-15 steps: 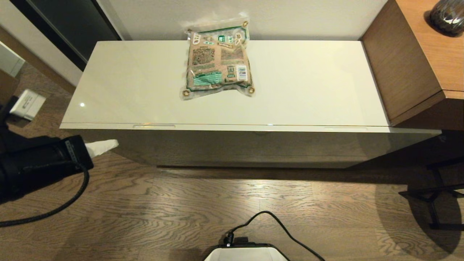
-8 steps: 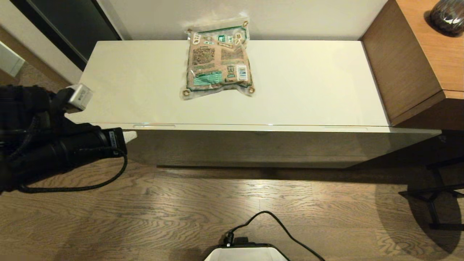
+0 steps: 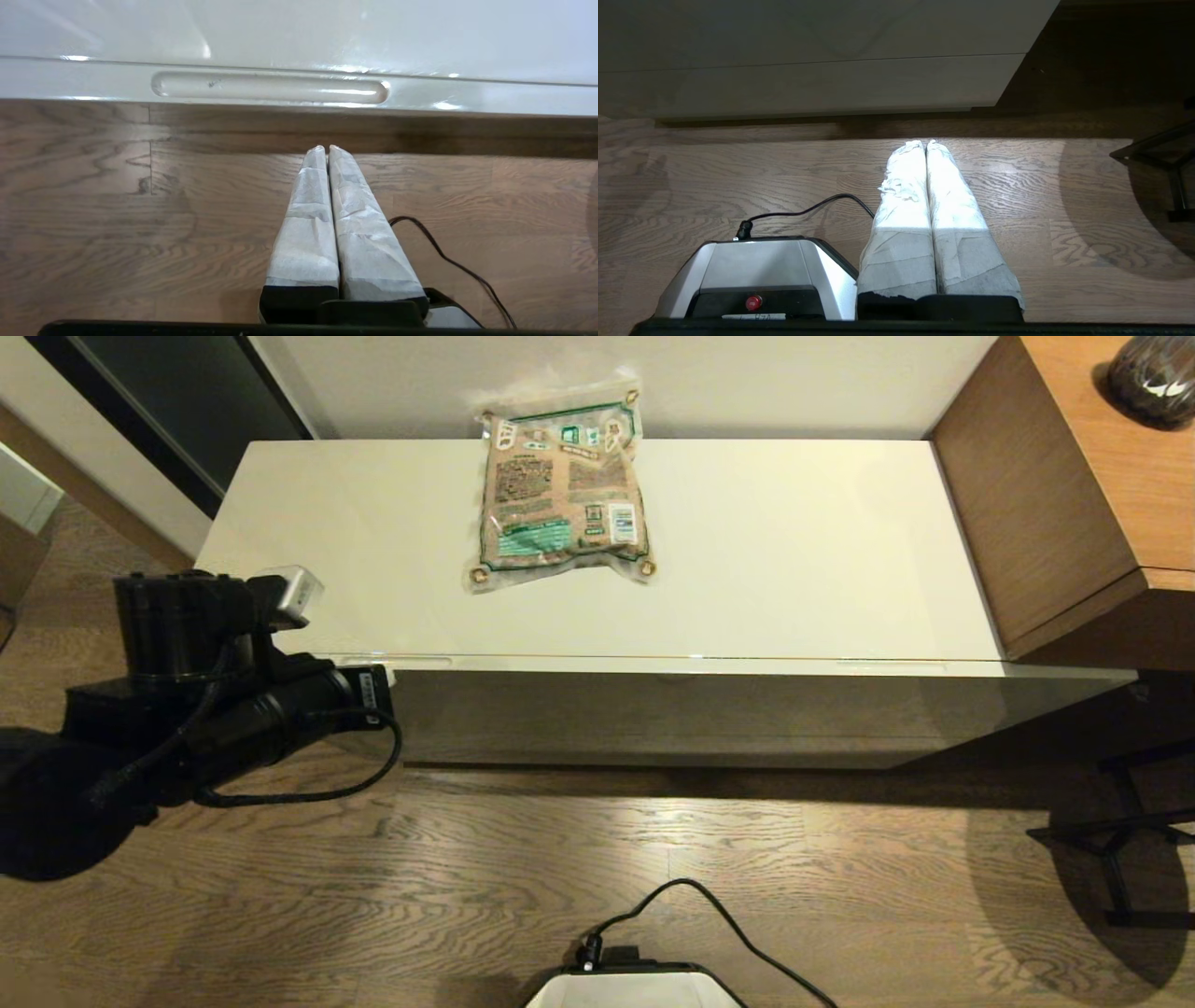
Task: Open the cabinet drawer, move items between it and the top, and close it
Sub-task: Open the drawer
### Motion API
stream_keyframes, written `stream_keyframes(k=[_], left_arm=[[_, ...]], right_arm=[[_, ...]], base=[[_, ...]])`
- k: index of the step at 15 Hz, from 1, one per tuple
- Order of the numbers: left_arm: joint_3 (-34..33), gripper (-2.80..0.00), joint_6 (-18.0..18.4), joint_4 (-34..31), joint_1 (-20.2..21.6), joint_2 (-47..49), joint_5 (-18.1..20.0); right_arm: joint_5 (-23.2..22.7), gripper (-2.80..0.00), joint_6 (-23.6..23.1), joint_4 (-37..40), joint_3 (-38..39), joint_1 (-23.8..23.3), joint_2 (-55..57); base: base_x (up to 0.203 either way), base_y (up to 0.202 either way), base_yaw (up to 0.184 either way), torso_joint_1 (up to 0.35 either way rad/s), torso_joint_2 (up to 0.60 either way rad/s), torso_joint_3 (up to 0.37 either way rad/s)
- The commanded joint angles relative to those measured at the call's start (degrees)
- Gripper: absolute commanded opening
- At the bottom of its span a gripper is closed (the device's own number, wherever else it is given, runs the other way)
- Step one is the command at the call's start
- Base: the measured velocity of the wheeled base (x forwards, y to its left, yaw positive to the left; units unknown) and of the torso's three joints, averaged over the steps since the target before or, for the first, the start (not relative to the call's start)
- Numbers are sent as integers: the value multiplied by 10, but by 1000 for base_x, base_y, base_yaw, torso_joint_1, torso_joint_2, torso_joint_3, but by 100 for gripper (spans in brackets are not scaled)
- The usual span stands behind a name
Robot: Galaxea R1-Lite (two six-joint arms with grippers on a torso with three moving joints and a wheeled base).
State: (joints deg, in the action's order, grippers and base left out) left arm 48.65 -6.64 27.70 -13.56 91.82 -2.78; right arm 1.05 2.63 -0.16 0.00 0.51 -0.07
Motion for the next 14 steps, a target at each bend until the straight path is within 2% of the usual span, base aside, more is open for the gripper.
stream_keyframes(k=[1,5,11,14], left_arm=[[13,-280,-2,2,-1,28,-2],[48,-280,-6,2,-1,64,-38],[104,-280,-7,2,-1,105,-42],[95,-280,-9,2,0,114,-43]], right_arm=[[0,-280,0,0,1,0,-10],[0,-280,0,0,1,0,-10],[0,-280,0,0,1,0,-10],[0,-280,0,0,1,0,-10]], base=[[0,0,0,0,0,0],[0,0,0,0,0,0],[0,0,0,0,0,0],[0,0,0,0,0,0]])
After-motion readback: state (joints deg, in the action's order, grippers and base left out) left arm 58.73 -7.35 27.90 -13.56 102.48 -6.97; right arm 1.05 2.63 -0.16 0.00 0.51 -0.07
